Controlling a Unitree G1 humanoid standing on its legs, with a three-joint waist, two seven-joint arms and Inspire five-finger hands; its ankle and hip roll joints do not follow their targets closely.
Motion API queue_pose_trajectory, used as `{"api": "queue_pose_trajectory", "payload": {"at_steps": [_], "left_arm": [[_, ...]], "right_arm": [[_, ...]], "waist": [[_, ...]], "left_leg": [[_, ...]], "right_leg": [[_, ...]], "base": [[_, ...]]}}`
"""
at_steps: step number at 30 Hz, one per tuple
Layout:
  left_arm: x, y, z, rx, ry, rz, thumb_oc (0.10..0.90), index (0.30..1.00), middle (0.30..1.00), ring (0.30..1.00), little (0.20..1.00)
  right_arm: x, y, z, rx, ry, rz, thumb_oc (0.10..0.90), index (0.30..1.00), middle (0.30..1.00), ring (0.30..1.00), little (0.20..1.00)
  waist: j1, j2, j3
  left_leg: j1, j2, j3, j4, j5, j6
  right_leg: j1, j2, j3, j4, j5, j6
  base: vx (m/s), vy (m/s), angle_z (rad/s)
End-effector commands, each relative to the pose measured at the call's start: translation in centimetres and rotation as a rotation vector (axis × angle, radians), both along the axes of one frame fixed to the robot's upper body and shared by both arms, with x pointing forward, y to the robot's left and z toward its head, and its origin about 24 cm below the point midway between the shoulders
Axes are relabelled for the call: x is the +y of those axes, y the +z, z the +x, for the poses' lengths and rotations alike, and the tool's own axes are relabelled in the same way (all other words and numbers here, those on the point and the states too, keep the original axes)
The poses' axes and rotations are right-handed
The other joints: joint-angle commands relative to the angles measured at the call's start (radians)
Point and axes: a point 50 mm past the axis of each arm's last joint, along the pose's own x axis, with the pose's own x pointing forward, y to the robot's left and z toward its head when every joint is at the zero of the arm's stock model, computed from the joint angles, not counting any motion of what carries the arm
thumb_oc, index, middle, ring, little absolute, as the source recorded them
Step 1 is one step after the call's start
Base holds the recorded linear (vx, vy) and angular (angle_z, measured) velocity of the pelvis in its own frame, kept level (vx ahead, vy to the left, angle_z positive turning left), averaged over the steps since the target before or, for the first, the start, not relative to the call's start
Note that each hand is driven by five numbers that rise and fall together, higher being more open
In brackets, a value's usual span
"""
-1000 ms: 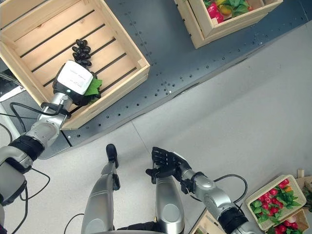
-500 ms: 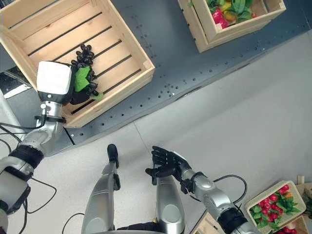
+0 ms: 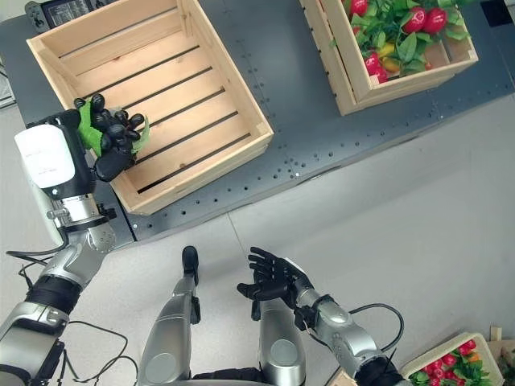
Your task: Pick up the fruits from the basket on one side to the basket on the other side
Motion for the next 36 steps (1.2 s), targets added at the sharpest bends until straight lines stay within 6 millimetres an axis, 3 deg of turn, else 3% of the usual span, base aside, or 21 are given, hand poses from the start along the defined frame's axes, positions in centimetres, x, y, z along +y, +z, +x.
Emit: {"api": "queue_pose_trajectory", "payload": {"at_steps": [1,10,17,27,36], "left_arm": [[-2.0,6.6,-0.8,-0.464,-0.15,-0.05,0.4,0.3,0.3,0.3,0.3],[-3.0,5.9,-4.3,-0.554,-0.332,-0.213,0.4,0.3,0.3,0.3,0.3],[-4.2,6.0,-6.3,-0.512,-0.68,-0.517,0.4,0.3,0.3,0.3,0.3],[-5.1,5.9,-5.6,-0.349,-0.903,-0.715,0.4,0.3,0.3,0.3,0.3],[-6.5,6.5,-4.7,-0.215,-1.054,-0.755,0.4,0.3,0.3,0.3,0.3]], "right_arm": [[-0.5,3.7,0.7,-0.211,-0.067,0.079,0.8,0.9,0.9,0.9,0.9],[-2.0,6.0,0.3,-0.348,-0.15,0.054,0.8,0.9,0.9,0.9,0.9],[-3.9,9.6,0.7,-0.519,-0.197,0.058,0.8,0.9,0.9,0.9,0.9],[-5.1,17.6,2.3,-0.895,-0.231,0.073,0.8,0.9,0.9,0.9,0.9],[-3.7,22.6,2.5,-1.122,-0.137,0.202,0.8,0.9,0.9,0.9,0.9]], "waist": [[0.018,0.003,-0.055],[0.016,0.029,-0.205],[0.015,0.039,-0.308],[0.024,0.066,-0.379],[0.044,0.075,-0.412]], "left_leg": [[0.077,-0.015,0.026,0.032,-0.137,-0.025],[0.217,0.001,0.014,-0.093,-0.116,-0.041],[0.269,0.02,0.015,-0.097,-0.131,-0.053],[0.337,0.023,0.024,-0.097,-0.166,-0.05],[0.361,0.024,0.027,-0.097,-0.18,-0.045]], "right_leg": [[-0.024,-0.014,-0.001,-0.047,0.11,-0.005],[0.131,-0.008,-0.033,-0.156,0.105,-0.009],[0.222,-0.008,-0.052,-0.226,0.124,-0.007],[0.298,-0.028,-0.061,-0.278,0.138,0.004],[0.313,-0.033,-0.065,-0.277,0.135,0.007]], "base": [[0.03,-0.033,0.06],[0.07,-0.029,0.13],[0.05,-0.054,0.07],[0.01,-0.014,-0.05],[0.0,-0.01,-0.02]]}}
